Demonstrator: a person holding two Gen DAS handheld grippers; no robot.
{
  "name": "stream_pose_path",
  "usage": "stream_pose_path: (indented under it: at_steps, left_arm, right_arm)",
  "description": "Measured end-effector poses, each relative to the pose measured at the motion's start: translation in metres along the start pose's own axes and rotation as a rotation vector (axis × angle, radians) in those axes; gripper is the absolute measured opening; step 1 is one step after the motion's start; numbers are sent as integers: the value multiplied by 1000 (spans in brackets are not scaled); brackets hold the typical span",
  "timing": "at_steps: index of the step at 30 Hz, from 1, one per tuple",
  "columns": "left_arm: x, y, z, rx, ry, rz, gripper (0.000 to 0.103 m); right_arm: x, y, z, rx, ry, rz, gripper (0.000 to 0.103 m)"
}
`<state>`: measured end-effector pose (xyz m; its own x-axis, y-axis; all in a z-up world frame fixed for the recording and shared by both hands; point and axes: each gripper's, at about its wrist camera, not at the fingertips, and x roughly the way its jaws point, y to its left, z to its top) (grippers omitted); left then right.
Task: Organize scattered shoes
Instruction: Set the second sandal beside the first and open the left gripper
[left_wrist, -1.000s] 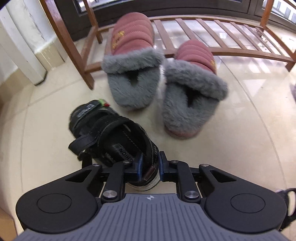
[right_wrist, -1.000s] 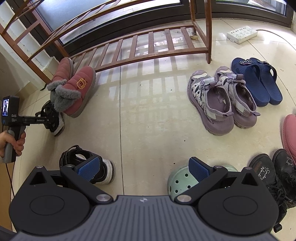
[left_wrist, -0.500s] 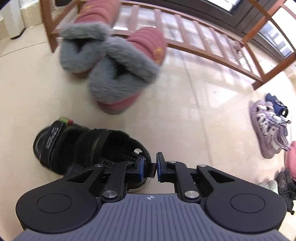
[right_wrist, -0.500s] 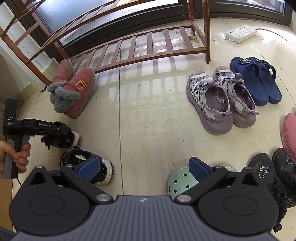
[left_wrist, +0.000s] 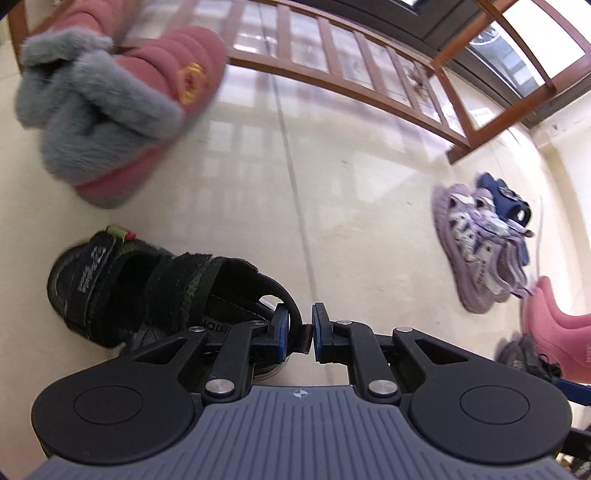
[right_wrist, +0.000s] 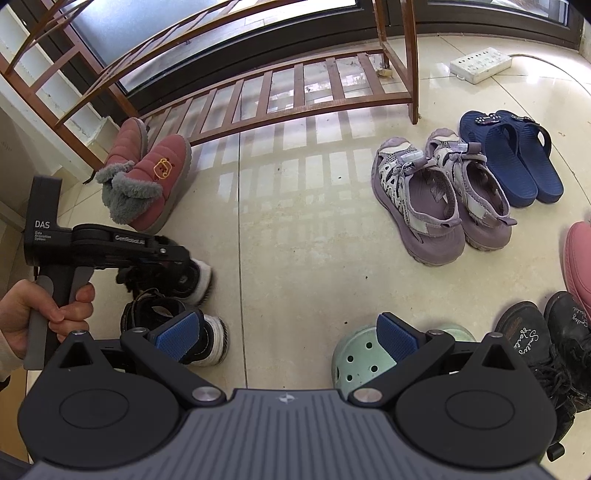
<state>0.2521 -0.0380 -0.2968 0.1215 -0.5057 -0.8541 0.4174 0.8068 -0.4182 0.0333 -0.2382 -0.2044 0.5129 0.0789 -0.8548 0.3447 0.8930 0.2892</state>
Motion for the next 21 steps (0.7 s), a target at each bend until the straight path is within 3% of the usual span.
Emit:
stream_pose_path:
  at_steps: [6, 9, 11, 12, 21]
  left_arm:
    - [5, -16, -10, 39, 27, -22, 15]
    - [-1, -15, -12, 56, 25, -26, 23]
    - [-6, -14, -11, 57, 20, -23, 45]
    - [-11, -14, -10, 56, 16, -21, 48]
    - [-58, 1, -14, 31, -48, 9, 58]
  right_arm:
    - [3, 1, 0, -11, 9, 8, 103]
    - [5, 4, 0, -37, 18, 10, 103]
    - [9, 7, 1, -76, 24, 6, 103]
    - [12, 10, 2, -98, 28, 5, 103]
    - [45, 47, 17, -357, 109, 76, 103]
